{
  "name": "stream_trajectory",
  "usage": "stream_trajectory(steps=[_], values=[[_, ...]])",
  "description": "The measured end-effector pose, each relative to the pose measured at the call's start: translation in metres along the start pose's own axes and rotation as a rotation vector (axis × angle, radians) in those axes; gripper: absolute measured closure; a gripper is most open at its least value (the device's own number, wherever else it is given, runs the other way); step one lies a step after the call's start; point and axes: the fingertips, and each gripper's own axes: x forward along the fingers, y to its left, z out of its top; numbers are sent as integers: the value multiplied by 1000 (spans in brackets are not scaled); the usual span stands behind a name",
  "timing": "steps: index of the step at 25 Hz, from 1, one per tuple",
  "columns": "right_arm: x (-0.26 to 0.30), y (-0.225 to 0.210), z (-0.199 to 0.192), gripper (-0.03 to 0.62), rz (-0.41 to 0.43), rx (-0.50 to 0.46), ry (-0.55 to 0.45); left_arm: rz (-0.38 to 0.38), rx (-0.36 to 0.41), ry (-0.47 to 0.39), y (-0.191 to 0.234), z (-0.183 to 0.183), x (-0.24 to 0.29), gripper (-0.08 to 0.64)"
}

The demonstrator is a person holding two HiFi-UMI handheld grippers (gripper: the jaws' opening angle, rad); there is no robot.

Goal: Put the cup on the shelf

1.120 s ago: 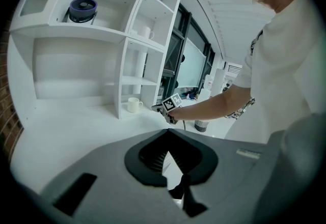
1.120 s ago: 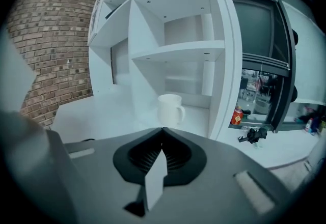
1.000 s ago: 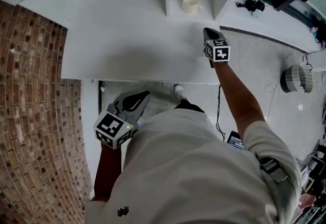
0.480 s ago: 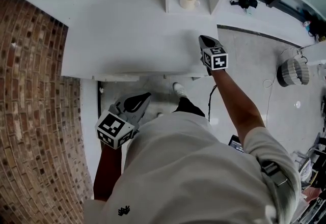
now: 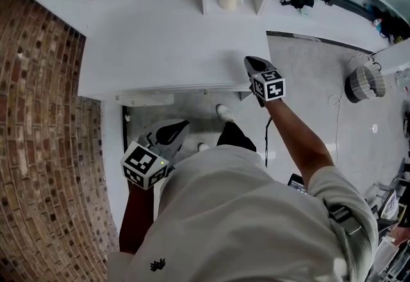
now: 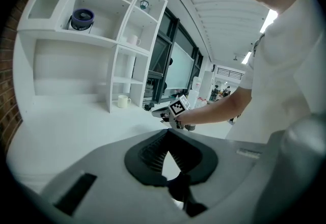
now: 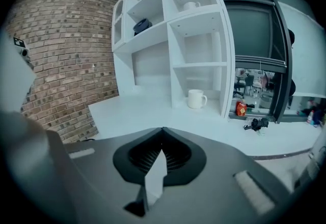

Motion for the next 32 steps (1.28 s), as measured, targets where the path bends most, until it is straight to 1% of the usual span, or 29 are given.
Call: stream_trajectory(steps=[9,15,22,32], values=[[-49,36,-18,581,52,-3,-8,-28,3,1,-26,-17,-5,554],[-74,60,-26,581,98,-21,0,-32,15,-28,-37,-13,-3,554],[-95,82,-24,581,144,-28,-13,-44,6,-26,-43,-21,2,554],[-119,100,-21,581,169,-33,-31,-43,12,-29,-47,-25,-3,554]])
